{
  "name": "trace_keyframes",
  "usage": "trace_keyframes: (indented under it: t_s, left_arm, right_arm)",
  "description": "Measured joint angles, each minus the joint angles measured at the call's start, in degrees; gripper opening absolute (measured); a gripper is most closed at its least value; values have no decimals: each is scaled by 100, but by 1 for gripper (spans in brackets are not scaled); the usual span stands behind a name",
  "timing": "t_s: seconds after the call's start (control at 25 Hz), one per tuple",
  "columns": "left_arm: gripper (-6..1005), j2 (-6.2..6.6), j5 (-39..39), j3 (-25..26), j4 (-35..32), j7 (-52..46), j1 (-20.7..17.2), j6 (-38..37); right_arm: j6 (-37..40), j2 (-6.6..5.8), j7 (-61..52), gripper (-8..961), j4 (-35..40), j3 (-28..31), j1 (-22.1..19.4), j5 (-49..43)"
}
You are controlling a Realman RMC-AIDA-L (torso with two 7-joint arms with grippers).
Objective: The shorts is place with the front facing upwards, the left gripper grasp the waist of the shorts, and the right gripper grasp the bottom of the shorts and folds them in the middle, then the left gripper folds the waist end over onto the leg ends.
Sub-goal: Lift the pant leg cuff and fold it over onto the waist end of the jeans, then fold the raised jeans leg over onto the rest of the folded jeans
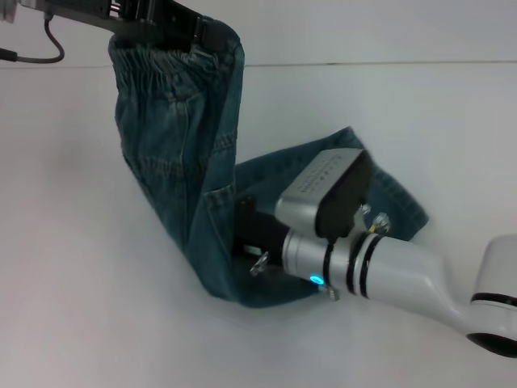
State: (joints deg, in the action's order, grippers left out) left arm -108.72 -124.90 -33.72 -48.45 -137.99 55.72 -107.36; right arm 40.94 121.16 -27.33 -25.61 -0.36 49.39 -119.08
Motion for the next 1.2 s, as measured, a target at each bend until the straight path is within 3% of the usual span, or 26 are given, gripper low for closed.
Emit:
trace_keyframes:
  t_s: [0.24, 0.44, 0.76, 1.04, 1.08, 1.12, 1.16, 1.2]
  left_arm:
    - [43, -8, -1, -4, 12, -16, -46, 82]
    - [43, -66, -35, -34, 40, 7, -108, 238]
    - [41, -219, -5, -328, 117, 49, -41, 422]
    - [54, -664, 6, -489, 376, 329, 231, 670]
    - [56, -788, 7, -680, 518, 419, 296, 859]
    - [59, -788, 7, -680, 518, 419, 296, 859]
    - [61, -862, 7, -841, 554, 440, 311, 1022]
    - [63, -944, 8, -1050, 571, 448, 320, 1216]
  right_arm:
    - [-225, -15, -77, 2, -24, 373, -84, -468]
    - [-110, -80, -195, 7, 251, 609, -390, -479]
    - [1461, -109, -934, 8, 1236, 1431, -1301, -454]
    - [2766, -142, -1261, 8, 1854, 2361, -1590, -353]
    - [2865, -144, -1434, 8, 1971, 2822, -1621, -215]
    - [2865, -144, -1434, 7, 1971, 2822, -1621, -215]
    - [2983, -144, -1512, 7, 2026, 3202, -1671, -33]
    - [2983, -144, -1512, 7, 2026, 3202, -1671, -33]
